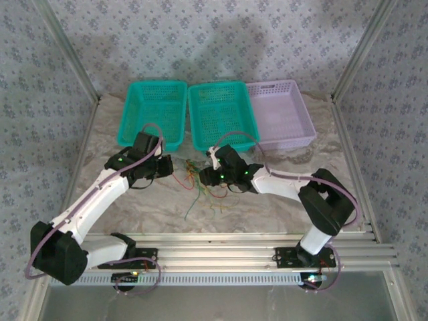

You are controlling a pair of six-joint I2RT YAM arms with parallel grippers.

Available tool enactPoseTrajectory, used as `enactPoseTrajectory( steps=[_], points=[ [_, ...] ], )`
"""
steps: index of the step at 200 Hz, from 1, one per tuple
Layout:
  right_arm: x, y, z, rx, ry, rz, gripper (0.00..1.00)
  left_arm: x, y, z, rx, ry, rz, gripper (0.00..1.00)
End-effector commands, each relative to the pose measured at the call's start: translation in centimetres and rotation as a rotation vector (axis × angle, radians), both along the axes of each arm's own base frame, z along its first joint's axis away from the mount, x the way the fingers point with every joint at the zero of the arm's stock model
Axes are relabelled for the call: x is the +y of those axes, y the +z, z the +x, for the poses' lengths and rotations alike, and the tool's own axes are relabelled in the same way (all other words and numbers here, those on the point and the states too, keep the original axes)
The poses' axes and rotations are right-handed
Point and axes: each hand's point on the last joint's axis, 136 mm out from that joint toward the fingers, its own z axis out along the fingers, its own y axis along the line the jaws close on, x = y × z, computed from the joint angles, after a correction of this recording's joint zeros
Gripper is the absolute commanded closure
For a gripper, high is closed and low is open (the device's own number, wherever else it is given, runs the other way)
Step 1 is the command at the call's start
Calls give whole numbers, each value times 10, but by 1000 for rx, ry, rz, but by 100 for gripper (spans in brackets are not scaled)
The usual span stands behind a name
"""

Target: Untangle the cables

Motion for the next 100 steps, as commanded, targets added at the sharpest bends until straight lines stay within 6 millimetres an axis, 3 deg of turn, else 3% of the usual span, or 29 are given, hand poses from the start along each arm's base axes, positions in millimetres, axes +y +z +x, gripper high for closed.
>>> enactPoseTrajectory(
  steps=[1, 30, 71, 100],
  points=[
    [1, 13, 9, -34, -9, 7, 73, -4, 11, -3, -33, -16, -27, 100],
    [-11, 28, 11, -73, -29, -3, 100, -5, 10, -2, -28, -18, -29, 100],
    [-42, 58, 12, -139, -70, -13, 100, -4, 13, -3, -30, -13, -30, 100],
    [-70, 91, 8, -199, -100, -1, 100, 0, 16, -4, -37, -5, -13, 100]
  ],
)
